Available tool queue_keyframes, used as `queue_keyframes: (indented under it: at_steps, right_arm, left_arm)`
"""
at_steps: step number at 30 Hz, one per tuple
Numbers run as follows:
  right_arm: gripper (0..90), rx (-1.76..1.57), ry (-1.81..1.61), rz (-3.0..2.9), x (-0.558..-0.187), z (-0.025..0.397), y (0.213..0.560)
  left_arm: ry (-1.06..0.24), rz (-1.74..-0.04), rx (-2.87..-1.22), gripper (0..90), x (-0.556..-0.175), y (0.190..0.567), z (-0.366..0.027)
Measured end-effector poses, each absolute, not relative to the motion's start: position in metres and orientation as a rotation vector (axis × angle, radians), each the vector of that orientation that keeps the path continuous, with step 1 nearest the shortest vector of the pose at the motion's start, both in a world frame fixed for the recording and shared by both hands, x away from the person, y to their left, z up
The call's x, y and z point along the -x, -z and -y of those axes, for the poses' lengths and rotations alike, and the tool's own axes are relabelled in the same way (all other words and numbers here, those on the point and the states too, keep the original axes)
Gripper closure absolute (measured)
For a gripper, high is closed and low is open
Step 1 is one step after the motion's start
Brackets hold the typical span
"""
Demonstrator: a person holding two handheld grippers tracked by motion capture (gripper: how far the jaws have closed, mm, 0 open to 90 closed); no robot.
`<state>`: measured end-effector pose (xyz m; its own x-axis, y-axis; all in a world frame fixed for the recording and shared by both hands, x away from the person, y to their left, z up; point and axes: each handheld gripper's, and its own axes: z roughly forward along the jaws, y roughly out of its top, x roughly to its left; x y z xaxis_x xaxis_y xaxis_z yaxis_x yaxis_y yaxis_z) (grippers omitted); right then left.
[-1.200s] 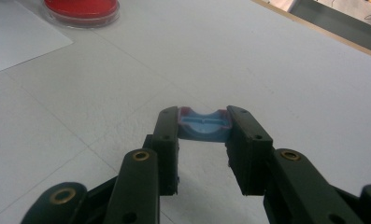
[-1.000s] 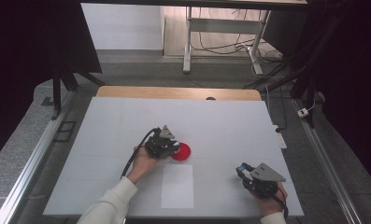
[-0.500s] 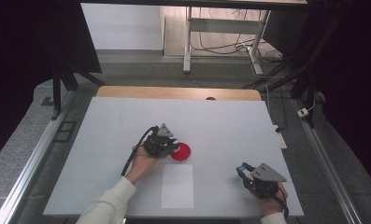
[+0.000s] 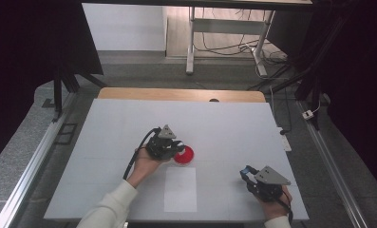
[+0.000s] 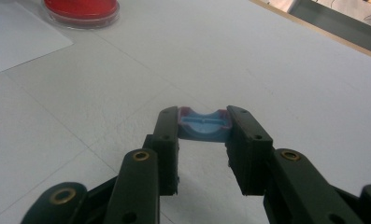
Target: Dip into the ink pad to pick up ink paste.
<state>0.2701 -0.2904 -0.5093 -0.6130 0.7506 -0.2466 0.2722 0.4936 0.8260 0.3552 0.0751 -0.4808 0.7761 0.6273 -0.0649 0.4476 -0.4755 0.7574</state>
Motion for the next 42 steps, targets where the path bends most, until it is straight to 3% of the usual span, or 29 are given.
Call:
queue_keyframes:
  at_steps: [42]
  right_arm:
    - [65.1, -0.837, -1.032, -2.146, -0.271, 0.291, 0.51]
  left_arm:
    - [-0.282, -0.791, -2.213, 75.7, -0.358, 0.497, -0.063]
